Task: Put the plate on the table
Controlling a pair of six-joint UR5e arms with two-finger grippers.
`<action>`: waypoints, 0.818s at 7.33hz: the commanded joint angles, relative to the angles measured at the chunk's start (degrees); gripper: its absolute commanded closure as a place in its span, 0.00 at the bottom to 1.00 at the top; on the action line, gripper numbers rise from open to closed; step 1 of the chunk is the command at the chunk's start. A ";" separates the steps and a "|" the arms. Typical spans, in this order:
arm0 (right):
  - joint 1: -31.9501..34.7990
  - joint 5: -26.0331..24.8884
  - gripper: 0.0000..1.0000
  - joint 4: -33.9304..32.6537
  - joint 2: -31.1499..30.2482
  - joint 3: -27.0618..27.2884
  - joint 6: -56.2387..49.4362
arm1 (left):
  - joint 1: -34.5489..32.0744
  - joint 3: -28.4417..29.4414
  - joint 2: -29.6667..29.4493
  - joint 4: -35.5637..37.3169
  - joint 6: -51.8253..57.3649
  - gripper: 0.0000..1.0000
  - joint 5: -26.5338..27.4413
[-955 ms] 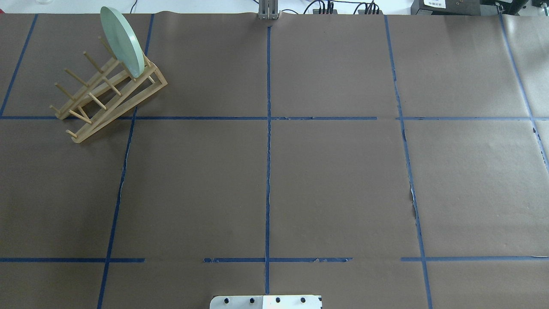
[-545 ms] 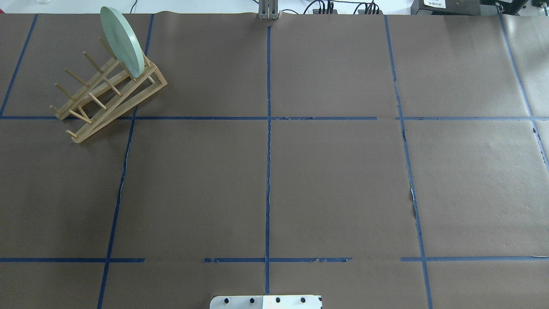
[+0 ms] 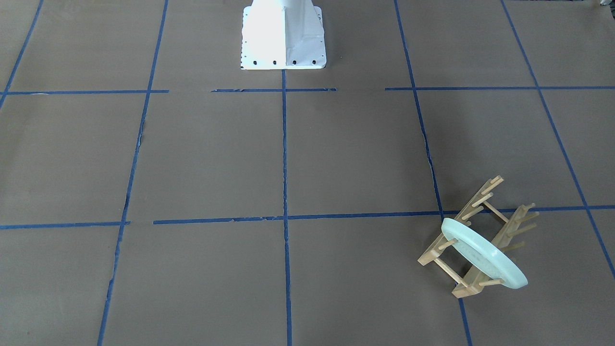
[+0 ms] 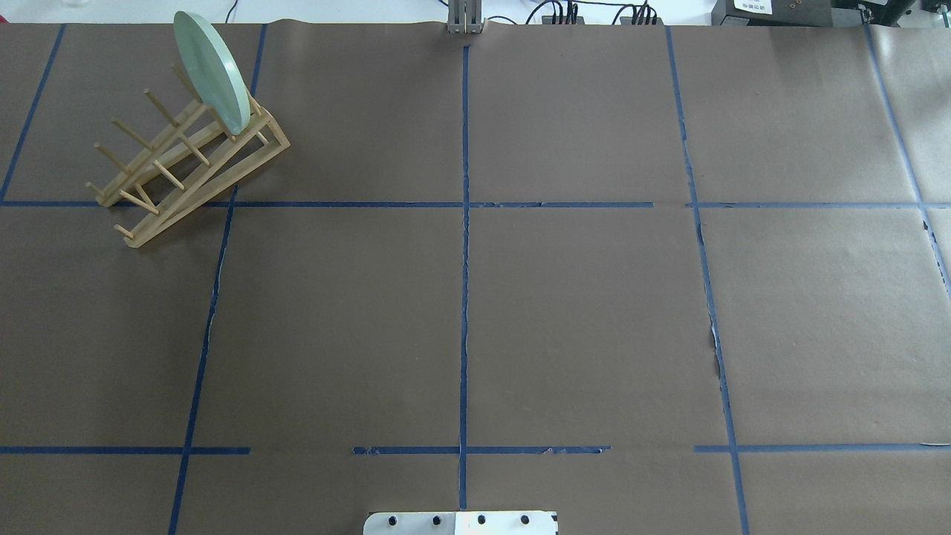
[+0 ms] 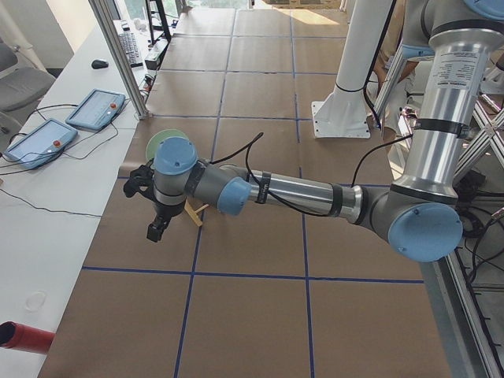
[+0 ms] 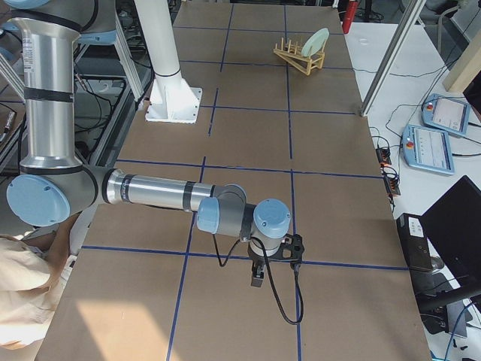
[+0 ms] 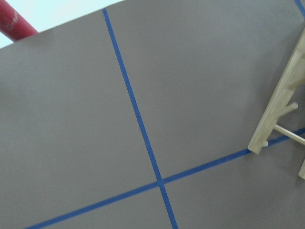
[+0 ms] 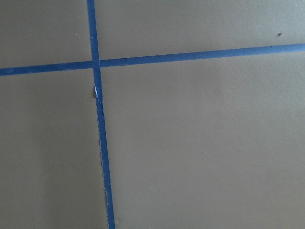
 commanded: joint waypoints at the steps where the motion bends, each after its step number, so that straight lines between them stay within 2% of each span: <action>1: 0.00 0.00 0.00 0.00 0.00 0.07 0.00 | 6.23 4.79 -4.80 -6.04 -12.13 0.00 -3.60; 3: 0.00 0.00 0.00 0.00 0.00 0.07 0.00 | 9.05 7.36 -10.51 -6.31 -23.14 0.00 -10.46; 4: 0.00 0.00 0.00 0.00 0.00 0.07 0.00 | 9.93 7.37 -12.19 -7.96 -35.55 0.00 -13.19; 6: 0.00 0.00 0.00 0.00 0.00 0.07 0.00 | 11.52 8.15 -13.87 -14.98 -50.80 0.00 -12.51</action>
